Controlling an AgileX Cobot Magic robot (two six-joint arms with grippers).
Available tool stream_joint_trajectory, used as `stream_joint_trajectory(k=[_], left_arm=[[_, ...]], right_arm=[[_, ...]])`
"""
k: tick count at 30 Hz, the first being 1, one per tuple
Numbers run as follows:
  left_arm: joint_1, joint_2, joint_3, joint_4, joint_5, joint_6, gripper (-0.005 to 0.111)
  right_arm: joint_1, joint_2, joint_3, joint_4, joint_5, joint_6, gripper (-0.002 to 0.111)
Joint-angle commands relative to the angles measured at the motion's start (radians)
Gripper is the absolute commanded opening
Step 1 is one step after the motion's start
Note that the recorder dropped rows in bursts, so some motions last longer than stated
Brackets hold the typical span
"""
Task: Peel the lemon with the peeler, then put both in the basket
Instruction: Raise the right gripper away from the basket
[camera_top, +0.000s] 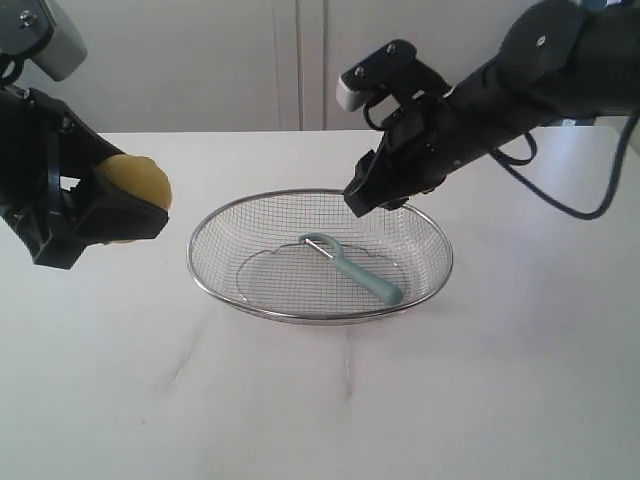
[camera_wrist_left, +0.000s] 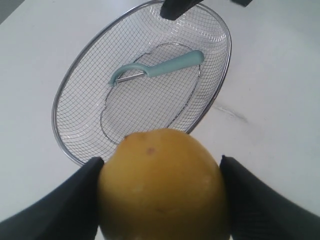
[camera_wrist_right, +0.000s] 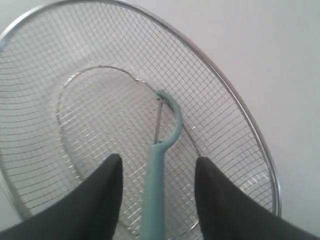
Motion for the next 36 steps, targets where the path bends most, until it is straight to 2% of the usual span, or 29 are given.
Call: stream_joint_trajectory(k=[1, 8, 13, 15, 16, 27, 31, 36], left_arm=[[-0.005, -0.014, -0.006, -0.026, 0.003, -0.009, 0.0], [-0.005, -0.014, -0.006, -0.026, 0.004, -0.009, 0.0], [-0.005, -0.014, -0.004, -0.026, 0.022, -0.009, 0.0], [-0.005, -0.014, -0.004, -0.026, 0.031, -0.009, 0.0], [-0.005, -0.014, -0.004, -0.026, 0.033, -0.009, 0.0], [-0.005, 0.01, -0.002, -0.068, 0.022, -0.009, 0.0], [-0.005, 0.082, -0.013, -0.178, -0.034, -0.009, 0.0], [-0.031, 0.269, -0.135, -0.19, -0.096, -0.009, 0.0]], right_arm=[[0.0, -0.119, -0.006, -0.002, 0.211, 0.089, 0.044], [0.0, -0.224, -0.006, -0.06, 0.58, 0.116, 0.035], [0.0, -0.265, 0.013, -0.153, 0.603, 0.279, 0.015], [0.0, -0.272, 0.034, -0.188, 0.565, 0.281, 0.005], [0.0, -0.274, 0.063, -0.203, 0.484, 0.307, 0.0], [0.0, -0.263, 0.101, -0.145, 0.419, 0.332, 0.0], [0.0, -0.263, 0.101, -0.063, 0.421, 0.332, 0.0], [0.0, -0.263, 0.101, -0.06, 0.423, 0.332, 0.0]])
